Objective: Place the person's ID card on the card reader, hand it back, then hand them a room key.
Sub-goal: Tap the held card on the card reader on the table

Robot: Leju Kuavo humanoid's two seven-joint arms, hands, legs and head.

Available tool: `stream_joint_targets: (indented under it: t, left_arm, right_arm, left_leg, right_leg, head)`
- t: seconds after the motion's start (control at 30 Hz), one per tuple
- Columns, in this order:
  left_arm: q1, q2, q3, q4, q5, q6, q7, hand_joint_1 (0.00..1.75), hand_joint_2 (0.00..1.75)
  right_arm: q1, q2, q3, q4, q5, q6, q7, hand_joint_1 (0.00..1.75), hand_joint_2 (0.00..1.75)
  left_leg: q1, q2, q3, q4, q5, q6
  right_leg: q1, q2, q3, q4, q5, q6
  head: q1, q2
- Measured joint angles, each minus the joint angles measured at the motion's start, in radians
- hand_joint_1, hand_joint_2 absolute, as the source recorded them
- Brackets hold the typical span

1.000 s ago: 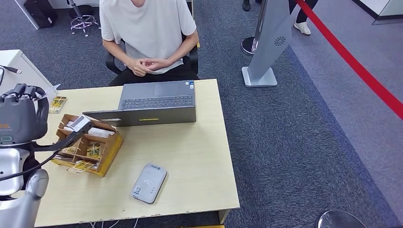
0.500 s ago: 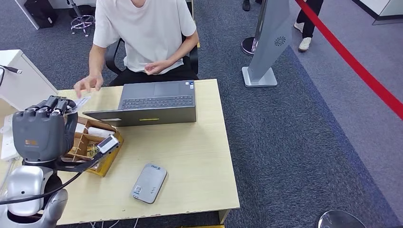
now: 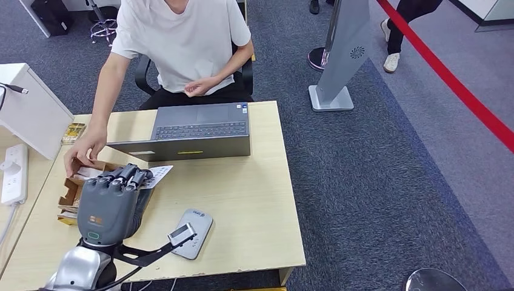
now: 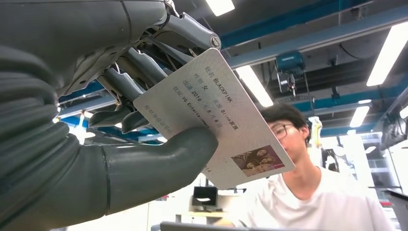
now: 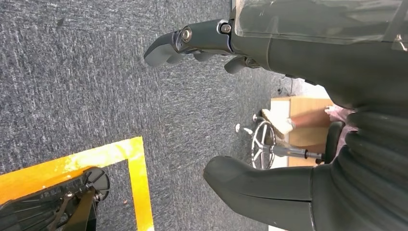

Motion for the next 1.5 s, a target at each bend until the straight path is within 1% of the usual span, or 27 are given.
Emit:
stream_joint_targets:
  t: [0.33, 0.67, 1.1, 1.37, 1.5]
  left_arm:
    - [0.025, -0.021, -0.034, 0.007, 0.012, 0.001, -0.01, 1.75, 1.75]
    - [0.032, -0.038, -0.036, 0.037, 0.018, 0.001, -0.009, 1.75, 1.75]
    - [0.033, -0.046, -0.037, 0.056, 0.02, 0.0, -0.007, 1.75, 1.75]
    - [0.034, -0.069, -0.037, 0.116, 0.03, -0.002, 0.013, 1.75, 1.75]
    - [0.028, -0.088, -0.037, 0.191, 0.031, -0.009, 0.042, 1.75, 1.75]
  right_arm:
    - [0.0, 0.001, -0.001, 0.0, 0.003, 0.002, -0.003, 0.0, 1.75]
    - [0.0, 0.001, -0.001, 0.0, 0.004, 0.003, -0.003, 0.0, 1.75]
    - [0.0, 0.001, -0.001, 0.0, 0.006, 0.003, 0.0, 0.0, 1.75]
    - [0.0, 0.001, -0.001, 0.0, 0.018, 0.008, 0.002, 0.0, 1.75]
    - [0.0, 0.001, 0.0, 0.0, 0.034, 0.014, 0.009, 0.0, 1.75]
  left_leg:
    - [0.0, 0.0, 0.0, 0.0, 0.0, 0.0]
    - [0.0, 0.0, 0.0, 0.0, 0.0, 0.0]
    - [0.0, 0.0, 0.0, 0.0, 0.0, 0.0]
    - [0.0, 0.0, 0.0, 0.0, 0.0, 0.0]
    - [0.0, 0.0, 0.0, 0.0, 0.0, 0.0]
  right_leg:
    - [0.0, 0.0, 0.0, 0.0, 0.0, 0.0]
    - [0.0, 0.0, 0.0, 0.0, 0.0, 0.0]
    - [0.0, 0.0, 0.0, 0.0, 0.0, 0.0]
    - [0.0, 0.0, 0.0, 0.0, 0.0, 0.0]
    - [0.0, -0.001, 0.0, 0.0, 0.0, 0.0]
  head:
    - [0.0, 0.0]
    - [0.0, 0.0]
    - [0.0, 0.0]
    - [0.0, 0.0]
    - [0.0, 0.0]
